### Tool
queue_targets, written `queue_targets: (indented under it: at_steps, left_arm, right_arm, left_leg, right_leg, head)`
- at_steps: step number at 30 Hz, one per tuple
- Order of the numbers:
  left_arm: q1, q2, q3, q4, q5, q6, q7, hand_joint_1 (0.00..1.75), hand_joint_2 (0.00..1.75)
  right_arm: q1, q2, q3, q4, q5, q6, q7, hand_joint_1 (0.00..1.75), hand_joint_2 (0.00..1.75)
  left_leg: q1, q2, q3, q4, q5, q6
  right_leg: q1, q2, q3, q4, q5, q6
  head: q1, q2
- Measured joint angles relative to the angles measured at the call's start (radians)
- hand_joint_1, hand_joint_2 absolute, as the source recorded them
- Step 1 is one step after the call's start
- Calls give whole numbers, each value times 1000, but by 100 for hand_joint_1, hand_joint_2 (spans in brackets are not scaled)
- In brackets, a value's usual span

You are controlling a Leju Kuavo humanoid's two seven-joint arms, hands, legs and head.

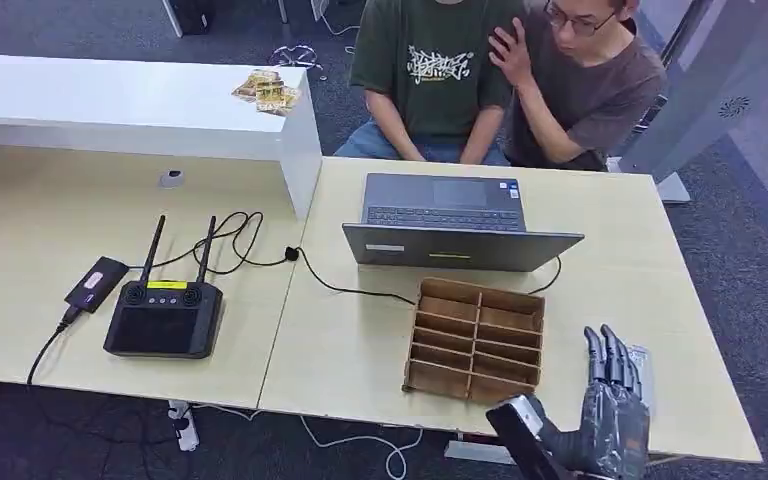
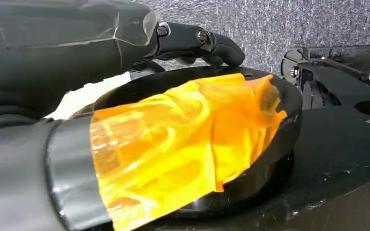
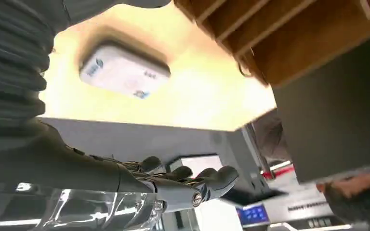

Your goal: Pass the card to the sensor for recognition and then transmit it.

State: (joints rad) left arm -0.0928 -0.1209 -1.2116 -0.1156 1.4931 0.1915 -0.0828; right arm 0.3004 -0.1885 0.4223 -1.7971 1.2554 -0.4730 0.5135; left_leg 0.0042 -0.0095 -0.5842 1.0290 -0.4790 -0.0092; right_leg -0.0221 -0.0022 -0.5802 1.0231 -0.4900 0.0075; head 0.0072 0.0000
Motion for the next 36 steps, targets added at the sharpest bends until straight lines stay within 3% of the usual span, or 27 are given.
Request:
queue_targets:
  at_steps: [8,18,36]
  left_arm:
    - [0,2,0,0,0,-3,7,0,0]
    - [-1,2,0,0,0,-3,7,0,0]
    - [-1,3,0,0,0,0,7,0,0]
  right_arm:
    - [-41,-40,106,53,4,52,58,0,175]
    - [-145,-8,256,192,-4,7,-8,0,175]
    - [-175,18,297,254,9,-44,-35,0,175]
  left_leg:
    - [0,0,0,0,0,0]
    - [0,0,0,0,0,0]
    - [0,0,0,0,0,0]
  right_leg:
    - [0,0,0,0,0,0]
    - [0,0,0,0,0,0]
    - [0,0,0,0,0,0]
  head:
    - [0,0]
    - [0,0]
    - [0,0]
